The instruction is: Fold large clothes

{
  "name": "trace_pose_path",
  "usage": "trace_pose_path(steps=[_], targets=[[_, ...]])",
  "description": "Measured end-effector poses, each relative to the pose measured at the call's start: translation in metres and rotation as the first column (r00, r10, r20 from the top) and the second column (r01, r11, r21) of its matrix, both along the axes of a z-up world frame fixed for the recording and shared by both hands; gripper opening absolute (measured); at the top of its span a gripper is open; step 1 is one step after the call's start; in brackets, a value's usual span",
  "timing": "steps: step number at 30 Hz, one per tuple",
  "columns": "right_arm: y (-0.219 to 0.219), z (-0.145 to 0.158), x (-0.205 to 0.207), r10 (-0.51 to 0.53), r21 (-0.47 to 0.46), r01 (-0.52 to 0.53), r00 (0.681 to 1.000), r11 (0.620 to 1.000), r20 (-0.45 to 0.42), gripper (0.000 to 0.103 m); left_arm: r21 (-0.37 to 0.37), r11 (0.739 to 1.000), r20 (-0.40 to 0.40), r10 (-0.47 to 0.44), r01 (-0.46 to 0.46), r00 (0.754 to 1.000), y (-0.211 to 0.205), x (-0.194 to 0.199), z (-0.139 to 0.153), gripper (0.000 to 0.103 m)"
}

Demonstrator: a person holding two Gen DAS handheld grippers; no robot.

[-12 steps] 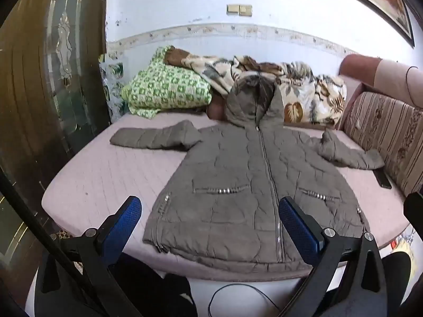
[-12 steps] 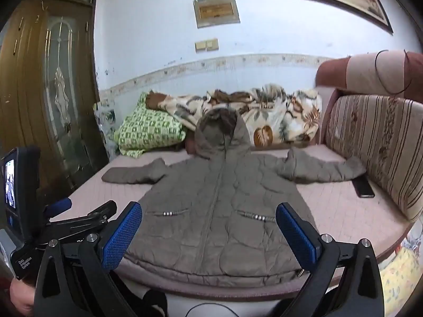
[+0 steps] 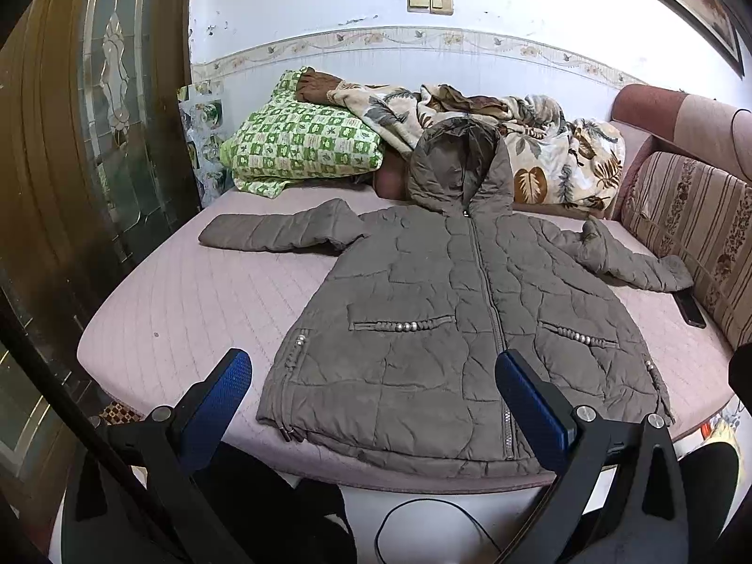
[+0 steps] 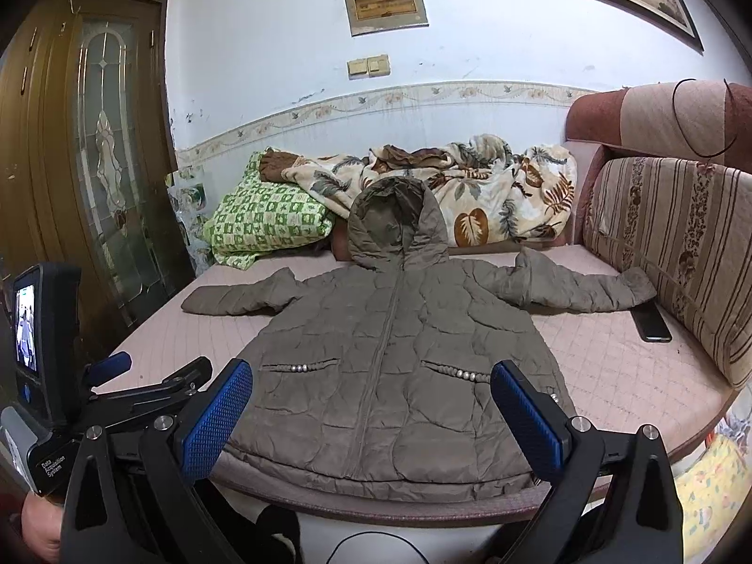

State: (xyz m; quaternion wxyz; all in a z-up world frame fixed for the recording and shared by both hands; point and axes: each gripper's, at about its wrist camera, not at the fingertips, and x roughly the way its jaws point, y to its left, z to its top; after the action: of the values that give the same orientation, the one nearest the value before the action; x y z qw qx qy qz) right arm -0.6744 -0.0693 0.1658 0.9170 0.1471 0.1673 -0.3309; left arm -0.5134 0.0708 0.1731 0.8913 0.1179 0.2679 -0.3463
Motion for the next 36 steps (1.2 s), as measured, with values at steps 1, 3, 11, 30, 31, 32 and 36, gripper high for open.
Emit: trace_pose_path(steps=[1, 3, 11, 30, 31, 32, 36], targets=[[0.001, -0.001, -0.004, 0.001, 0.001, -0.001, 1.000, 1.000, -0.003, 0.103, 0.002, 1.000, 0.000, 0.001, -0.001, 1.000, 0.001, 0.001, 0.000, 0.103], [0.003, -0.003, -0.014, 0.003, 0.001, -0.003, 1.000, 1.000, -0.007, 0.103, 0.004, 1.000, -0.003, 0.004, -0.004, 1.000, 0.001, 0.002, -0.001, 0.103], [0.003, -0.009, -0.020, 0.011, -0.008, -0.011, 1.000, 1.000, -0.016, 0.103, 0.007, 1.000, -0.007, 0.007, -0.007, 1.000, 0.003, 0.004, -0.003, 0.103], [-0.010, -0.024, -0.009, 0.021, 0.031, -0.019, 0.998, 0.999, -0.065, 0.103, 0.034, 0.999, -0.042, 0.021, -0.019, 0.999, -0.004, 0.014, -0.014, 0.103], [-0.012, -0.024, -0.008, 0.019, 0.039, -0.016, 0.997, 0.999, -0.072, 0.103, 0.039, 0.999, -0.044, 0.020, -0.018, 0.999, -0.006, 0.015, -0.015, 0.103], [-0.014, -0.025, -0.008, 0.019, 0.045, -0.015, 0.997, 0.999, -0.074, 0.103, 0.044, 0.999, -0.046, 0.018, -0.016, 0.999, -0.008, 0.015, -0.017, 0.103], [-0.029, -0.033, -0.005, 0.019, 0.089, -0.011, 0.996, 0.996, -0.085, 0.103, 0.061, 0.998, -0.058, 0.001, 0.002, 0.998, -0.019, 0.021, -0.022, 0.103]])
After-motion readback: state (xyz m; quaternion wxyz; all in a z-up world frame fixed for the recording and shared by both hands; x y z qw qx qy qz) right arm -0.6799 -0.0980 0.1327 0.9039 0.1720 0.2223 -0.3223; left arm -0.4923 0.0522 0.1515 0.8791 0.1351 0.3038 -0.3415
